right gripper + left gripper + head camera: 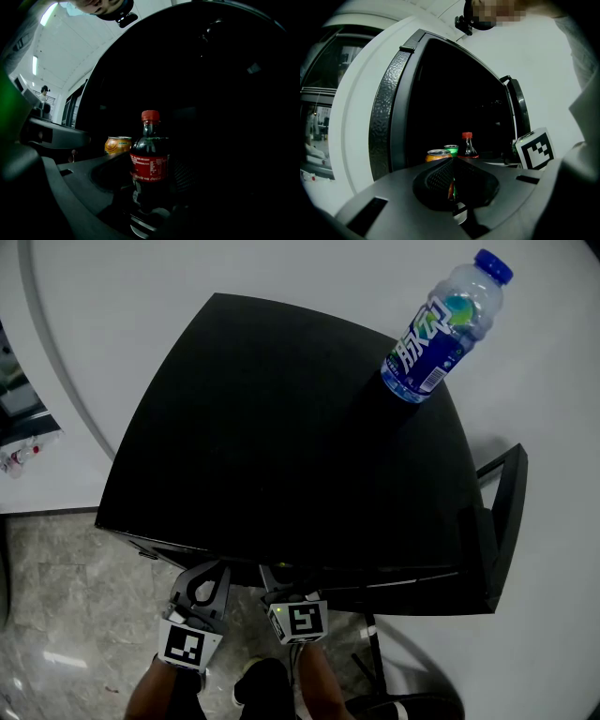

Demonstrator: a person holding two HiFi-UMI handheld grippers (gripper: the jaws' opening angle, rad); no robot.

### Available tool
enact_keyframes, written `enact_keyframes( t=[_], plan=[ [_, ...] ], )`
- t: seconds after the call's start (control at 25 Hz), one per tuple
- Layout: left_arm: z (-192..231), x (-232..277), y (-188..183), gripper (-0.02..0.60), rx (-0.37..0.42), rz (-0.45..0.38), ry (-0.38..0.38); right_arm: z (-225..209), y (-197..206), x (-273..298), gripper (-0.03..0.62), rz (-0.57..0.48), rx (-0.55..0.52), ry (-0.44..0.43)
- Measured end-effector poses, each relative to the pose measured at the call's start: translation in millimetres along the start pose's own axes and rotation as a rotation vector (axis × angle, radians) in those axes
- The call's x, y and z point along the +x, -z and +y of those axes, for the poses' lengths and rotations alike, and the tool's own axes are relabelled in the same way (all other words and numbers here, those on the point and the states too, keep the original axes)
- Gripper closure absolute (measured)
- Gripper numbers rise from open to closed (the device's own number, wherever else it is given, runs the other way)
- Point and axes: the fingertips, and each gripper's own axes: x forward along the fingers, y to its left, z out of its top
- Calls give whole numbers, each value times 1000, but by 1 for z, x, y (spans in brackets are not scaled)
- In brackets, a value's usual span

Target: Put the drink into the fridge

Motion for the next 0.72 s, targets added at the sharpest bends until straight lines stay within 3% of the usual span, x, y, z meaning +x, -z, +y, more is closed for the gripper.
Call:
enact_keyframes(
  t=[0.44, 0.72],
  plan=[
    [-3, -17, -15, 578, 1, 1, 16, 8, -20, -22, 310, 19, -8, 31],
    [-11, -34, -45, 578, 4, -1, 45, 20, -60, -45, 312, 13, -7, 32]
  ],
)
